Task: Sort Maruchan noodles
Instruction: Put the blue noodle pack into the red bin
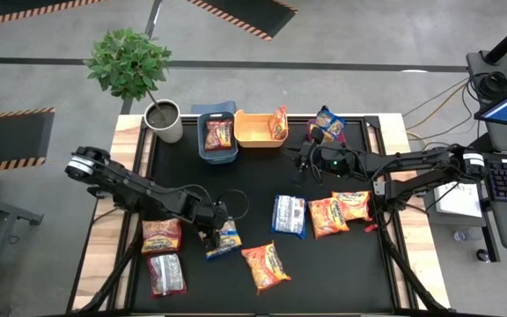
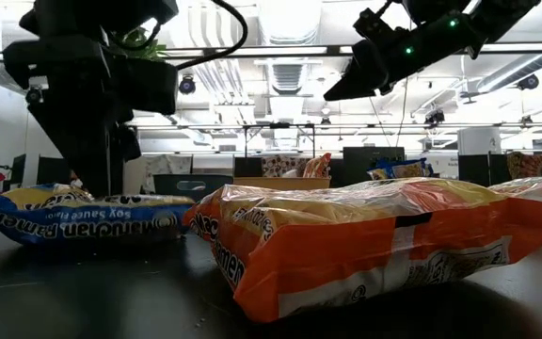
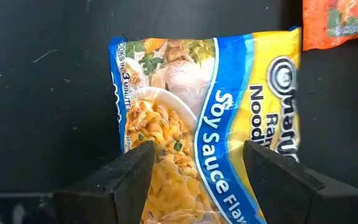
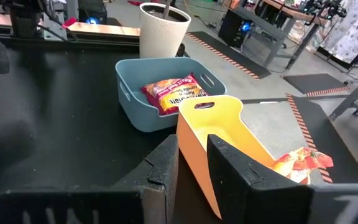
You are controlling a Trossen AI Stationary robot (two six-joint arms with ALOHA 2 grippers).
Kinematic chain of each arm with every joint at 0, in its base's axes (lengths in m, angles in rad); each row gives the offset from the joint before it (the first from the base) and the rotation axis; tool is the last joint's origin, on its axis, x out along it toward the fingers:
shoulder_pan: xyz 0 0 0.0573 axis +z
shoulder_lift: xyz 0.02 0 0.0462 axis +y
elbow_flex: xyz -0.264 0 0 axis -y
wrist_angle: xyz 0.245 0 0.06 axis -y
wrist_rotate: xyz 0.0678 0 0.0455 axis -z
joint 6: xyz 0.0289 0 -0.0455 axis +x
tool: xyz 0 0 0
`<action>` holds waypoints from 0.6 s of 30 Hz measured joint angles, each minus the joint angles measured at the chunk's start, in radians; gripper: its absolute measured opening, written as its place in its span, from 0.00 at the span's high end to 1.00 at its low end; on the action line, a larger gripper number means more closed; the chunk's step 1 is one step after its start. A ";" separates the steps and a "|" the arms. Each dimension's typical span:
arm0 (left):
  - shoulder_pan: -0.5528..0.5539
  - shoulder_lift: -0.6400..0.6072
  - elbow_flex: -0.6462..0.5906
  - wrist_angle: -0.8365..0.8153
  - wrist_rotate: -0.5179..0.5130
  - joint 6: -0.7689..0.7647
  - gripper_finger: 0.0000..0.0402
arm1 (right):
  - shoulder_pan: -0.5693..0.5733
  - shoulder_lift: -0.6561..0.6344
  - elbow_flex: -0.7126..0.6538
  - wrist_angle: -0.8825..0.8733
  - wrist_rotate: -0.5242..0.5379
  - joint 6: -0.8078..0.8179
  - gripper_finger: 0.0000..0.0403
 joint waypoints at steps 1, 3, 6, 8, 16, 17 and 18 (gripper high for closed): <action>0.000 0.004 -0.005 0.002 -0.007 -0.002 0.42 | 0.000 0.000 0.000 0.000 0.000 0.000 0.81; 0.000 0.008 -0.016 0.012 -0.019 -0.007 0.42 | 0.000 0.000 0.000 0.000 0.000 0.000 0.81; 0.000 0.012 -0.037 0.044 -0.021 -0.014 0.42 | 0.000 0.000 0.000 0.000 0.000 -0.004 0.81; 0.000 0.012 -0.049 0.062 -0.021 -0.025 0.42 | 0.000 0.000 0.000 0.000 0.000 -0.005 0.81; -0.001 0.014 -0.053 0.081 -0.030 -0.026 0.48 | 0.000 0.000 0.000 0.000 0.000 -0.006 0.81; -0.003 0.015 -0.053 0.084 -0.039 -0.025 0.51 | 0.000 0.000 0.000 0.000 0.000 -0.006 0.81; -0.003 0.015 -0.054 0.085 -0.044 -0.024 0.54 | 0.000 0.000 0.000 0.000 0.000 -0.006 0.81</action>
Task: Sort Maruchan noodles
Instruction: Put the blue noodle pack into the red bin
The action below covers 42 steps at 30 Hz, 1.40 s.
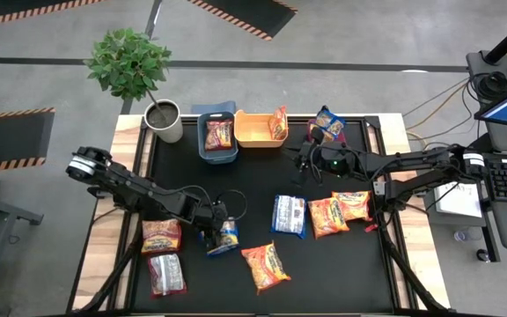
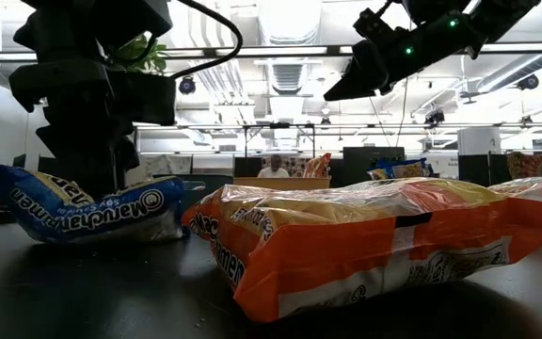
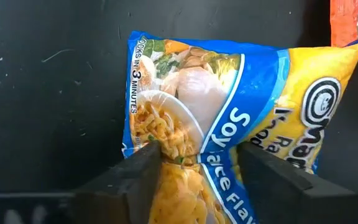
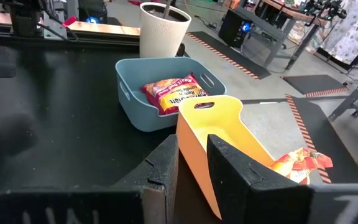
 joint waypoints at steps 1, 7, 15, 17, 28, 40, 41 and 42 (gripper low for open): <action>-0.001 0.000 0.000 0.001 -0.002 0.000 0.58 | 0.000 0.000 0.000 0.000 0.000 0.000 0.81; -0.001 -0.001 0.000 0.016 -0.004 0.017 0.85 | 0.000 0.000 0.000 0.000 0.000 0.000 0.81; 0.000 -0.012 -0.003 0.075 -0.113 0.119 0.97 | 0.000 0.000 0.000 0.000 0.000 0.007 0.81; 0.007 -0.016 -0.004 0.098 -0.179 0.171 0.98 | 0.000 0.000 0.000 0.000 0.000 0.008 0.81; 0.164 -0.032 -0.004 0.264 -0.371 0.416 1.00 | 0.001 0.005 0.000 0.001 -0.002 0.137 0.81; 0.191 -0.034 -0.003 0.282 -0.368 0.501 0.88 | 0.001 0.147 0.000 0.000 -0.175 0.465 0.81; 0.191 -0.034 -0.003 0.282 -0.368 0.512 0.85 | 0.001 0.163 0.002 0.000 -0.176 0.489 0.81; 0.191 -0.035 -0.003 0.281 -0.367 0.523 0.82 | 0.001 0.181 0.006 0.001 -0.176 0.517 0.81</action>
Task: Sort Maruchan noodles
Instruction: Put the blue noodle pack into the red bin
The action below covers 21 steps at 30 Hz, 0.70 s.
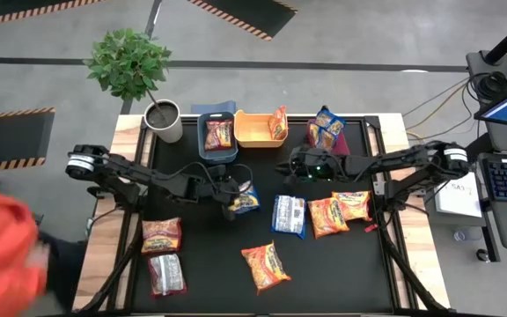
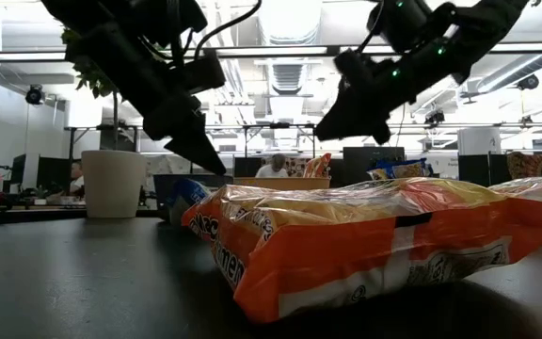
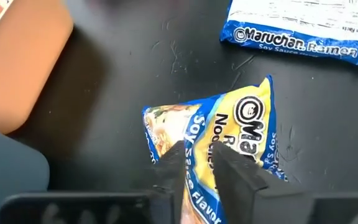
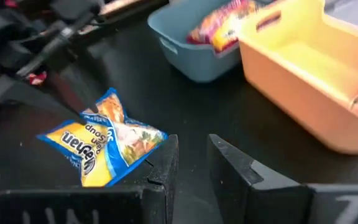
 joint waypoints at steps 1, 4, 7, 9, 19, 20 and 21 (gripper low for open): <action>-0.001 -0.001 0.000 -0.002 0.001 0.012 0.79 | 0.000 0.015 0.004 0.000 -0.001 0.027 0.80; -0.015 -0.011 0.001 -0.032 0.073 0.061 0.72 | 0.000 0.061 0.016 0.001 -0.031 0.127 0.77; -0.032 -0.018 -0.002 -0.067 0.169 0.094 0.69 | 0.000 0.104 0.031 -0.001 -0.074 0.232 0.72; -0.037 -0.020 -0.013 -0.093 0.175 0.094 0.68 | 0.000 0.130 0.046 0.001 -0.096 0.295 0.67; -0.035 -0.020 -0.152 0.055 0.177 0.012 0.75 | 0.000 0.281 0.178 0.001 -0.173 0.371 0.44; -0.035 -0.020 -0.160 0.055 0.175 -0.002 0.76 | 0.000 0.298 0.193 0.001 -0.193 0.380 0.42; -0.035 -0.020 -0.167 0.055 0.175 -0.016 0.77 | 0.000 0.316 0.208 0.000 -0.212 0.390 0.41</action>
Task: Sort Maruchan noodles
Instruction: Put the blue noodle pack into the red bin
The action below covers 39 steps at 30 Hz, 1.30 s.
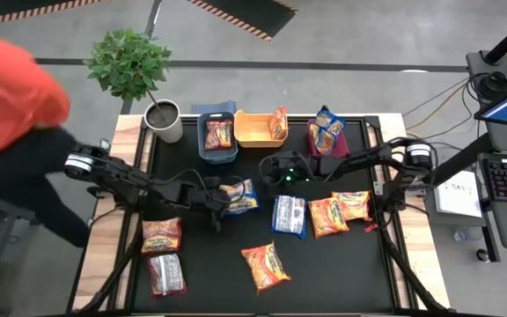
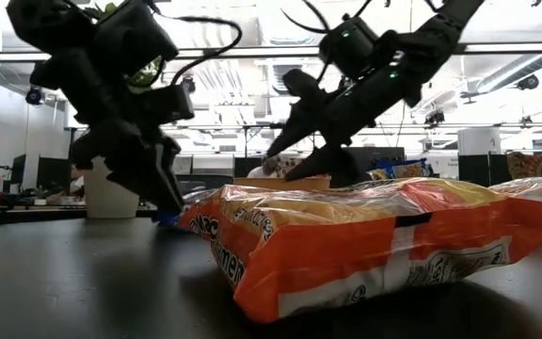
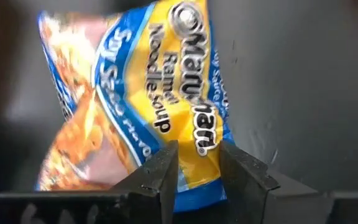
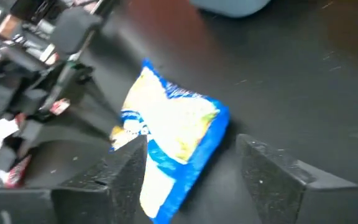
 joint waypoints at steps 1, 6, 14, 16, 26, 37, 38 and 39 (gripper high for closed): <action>0.000 0.002 -0.008 0.001 0.000 -0.012 0.77 | 0.000 0.020 0.017 0.001 -0.019 0.010 0.39; 0.000 0.002 -0.057 0.076 -0.001 -0.051 0.81 | 0.000 0.113 0.079 -0.003 -0.063 0.044 0.31; 0.000 0.002 -0.135 0.218 -0.016 -0.085 0.83 | 0.002 0.226 0.161 0.000 -0.108 0.046 0.24; 0.000 0.003 -0.151 0.248 -0.017 -0.097 0.83 | 0.002 0.255 0.178 -0.001 -0.108 0.036 0.24; -0.001 0.009 -0.176 0.302 -0.038 -0.124 0.83 | 0.045 0.359 0.291 0.008 -0.132 -0.123 0.28; -0.001 0.012 -0.178 0.323 -0.049 -0.143 0.83 | 0.059 0.364 0.320 0.012 -0.136 -0.156 0.56; -0.002 0.012 -0.178 0.324 -0.049 -0.145 0.83 | 0.059 0.364 0.320 0.012 -0.136 -0.156 0.58; -0.002 0.012 -0.178 0.325 -0.049 -0.146 0.83 | 0.059 0.364 0.320 0.012 -0.136 -0.156 0.61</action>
